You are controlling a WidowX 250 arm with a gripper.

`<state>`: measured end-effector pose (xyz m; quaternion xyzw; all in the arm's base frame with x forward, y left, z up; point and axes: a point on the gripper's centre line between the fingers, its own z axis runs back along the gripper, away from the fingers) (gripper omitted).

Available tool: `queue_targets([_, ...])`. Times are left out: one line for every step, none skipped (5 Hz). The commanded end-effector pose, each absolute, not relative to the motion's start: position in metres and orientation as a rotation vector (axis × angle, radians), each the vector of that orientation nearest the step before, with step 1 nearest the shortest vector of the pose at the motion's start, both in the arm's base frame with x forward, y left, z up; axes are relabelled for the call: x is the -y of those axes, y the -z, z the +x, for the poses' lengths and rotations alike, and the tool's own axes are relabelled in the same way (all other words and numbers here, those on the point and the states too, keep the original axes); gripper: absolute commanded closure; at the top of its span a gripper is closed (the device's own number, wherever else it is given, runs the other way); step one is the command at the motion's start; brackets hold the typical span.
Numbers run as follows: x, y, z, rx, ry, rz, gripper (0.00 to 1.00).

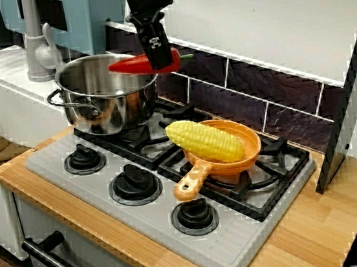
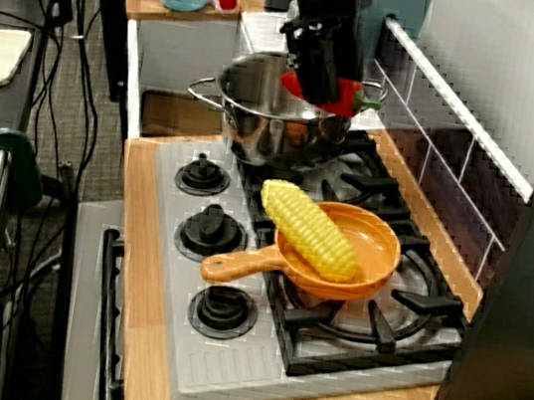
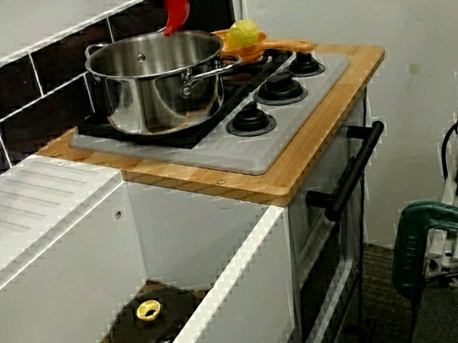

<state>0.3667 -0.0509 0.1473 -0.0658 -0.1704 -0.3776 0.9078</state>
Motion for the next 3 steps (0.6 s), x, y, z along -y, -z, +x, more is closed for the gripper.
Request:
queue_targets([0.089,-0.156,0.364,0.385,0.863,-0.089,1.0])
queue_targets([0.101,-0.157,0.362,0.388,0.901,-0.077,1.0])
queue_targets([0.112,-0.152,0.36,0.38,0.918,-0.081,1.0])
